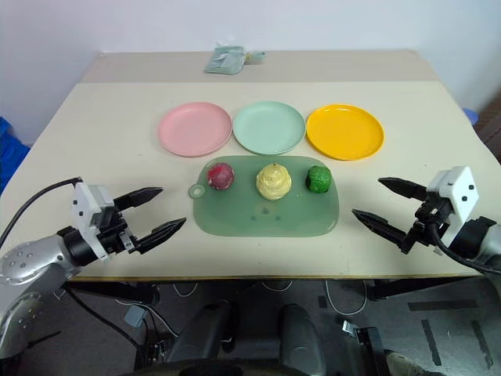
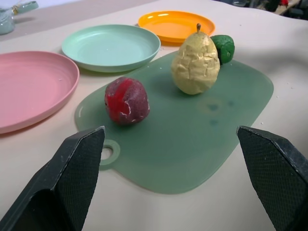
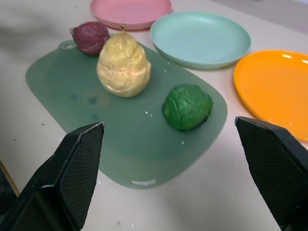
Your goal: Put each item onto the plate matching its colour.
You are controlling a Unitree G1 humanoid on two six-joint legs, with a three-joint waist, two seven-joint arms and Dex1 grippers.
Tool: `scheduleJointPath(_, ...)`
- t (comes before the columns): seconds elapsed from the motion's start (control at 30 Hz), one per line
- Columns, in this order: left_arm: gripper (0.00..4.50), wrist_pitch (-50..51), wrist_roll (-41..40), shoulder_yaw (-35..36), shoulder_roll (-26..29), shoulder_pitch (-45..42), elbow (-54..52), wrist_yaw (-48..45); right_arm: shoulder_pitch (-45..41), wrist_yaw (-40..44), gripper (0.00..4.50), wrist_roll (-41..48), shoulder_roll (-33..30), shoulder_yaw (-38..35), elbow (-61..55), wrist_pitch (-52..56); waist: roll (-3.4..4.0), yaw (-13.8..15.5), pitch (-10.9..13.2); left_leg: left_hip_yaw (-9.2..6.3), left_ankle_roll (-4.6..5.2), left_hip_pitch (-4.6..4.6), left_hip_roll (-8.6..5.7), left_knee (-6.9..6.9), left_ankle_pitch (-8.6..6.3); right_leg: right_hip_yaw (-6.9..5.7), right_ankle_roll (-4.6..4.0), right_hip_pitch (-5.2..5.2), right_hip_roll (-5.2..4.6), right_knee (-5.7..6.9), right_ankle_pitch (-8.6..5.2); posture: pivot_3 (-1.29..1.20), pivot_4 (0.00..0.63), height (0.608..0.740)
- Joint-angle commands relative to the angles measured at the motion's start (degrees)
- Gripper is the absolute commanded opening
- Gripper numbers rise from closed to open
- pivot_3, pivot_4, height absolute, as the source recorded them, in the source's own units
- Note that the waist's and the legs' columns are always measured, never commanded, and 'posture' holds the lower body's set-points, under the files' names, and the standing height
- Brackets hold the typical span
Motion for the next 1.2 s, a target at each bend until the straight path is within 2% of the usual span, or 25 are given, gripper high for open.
scheduleJointPath(0.03,4.50,-1.72,0.56,-0.27,-0.80,-1.30,-1.58,0.44,-1.37,0.30,4.45,-0.35,0.40,0.50,-0.91,-1.82,0.00,0.04,0.00,0.00,0.00,0.00,0.00,0.00,0.00,0.00,0.00,0.00,0.00,0.00,0.00,0.00,0.150,0.740)
scheduleJointPath(0.17,4.50,0.10,-0.61,-0.81,-2.24,-3.73,-1.26,2.51,-3.59,0.38,4.45,0.14,1.04,2.81,-1.02,-2.41,0.00,0.06,0.00,0.00,0.00,0.00,0.00,0.03,0.00,-0.01,0.01,0.01,0.01,0.01,0.01,0.00,0.150,0.740)
scheduleJointPath(0.27,4.50,6.54,-1.84,-2.51,-4.60,-9.04,-0.15,9.67,-6.66,1.40,4.45,0.08,1.74,6.10,-1.18,-3.79,-0.01,0.08,0.00,0.00,0.01,0.00,-0.01,0.06,0.00,-0.01,0.03,0.01,0.02,0.02,0.02,0.00,0.150,0.740)
scheduleJointPath(0.43,4.50,10.69,0.21,-8.32,-10.91,-16.17,1.93,16.91,-12.36,4.12,4.45,-0.15,3.28,11.48,0.41,-6.28,-0.02,0.00,-0.01,0.00,0.01,0.00,-0.02,0.17,0.00,-0.02,0.23,0.05,0.09,0.07,0.14,0.00,0.150,0.740)
scheduleJointPath(0.57,4.50,13.29,2.21,-11.00,-13.62,-19.06,3.59,20.70,-17.34,4.64,4.45,-0.23,4.67,14.62,2.39,-7.14,-0.03,-0.03,0.00,0.00,0.02,0.00,-0.03,0.16,0.00,-0.02,0.29,0.02,0.11,0.09,0.19,0.00,0.150,0.740)
scheduleJointPath(0.87,4.50,14.54,8.07,-14.17,-17.27,-25.58,11.37,25.52,-21.29,5.61,4.45,-1.21,6.48,18.07,5.18,-9.09,-0.04,0.16,0.00,-0.01,0.01,0.00,-0.06,0.19,0.01,-0.02,0.27,0.04,0.12,0.10,0.20,0.00,0.150,0.740)
scheduleJointPath(1.2,4.50,16.90,13.20,-19.55,-22.79,-33.46,20.95,26.68,-22.73,5.32,4.45,-2.11,7.61,18.73,6.06,-10.12,-0.04,0.07,0.00,-0.01,0.00,0.00,-0.08,0.18,0.01,-0.02,0.35,0.01,0.15,0.14,0.27,0.00,0.150,0.740)
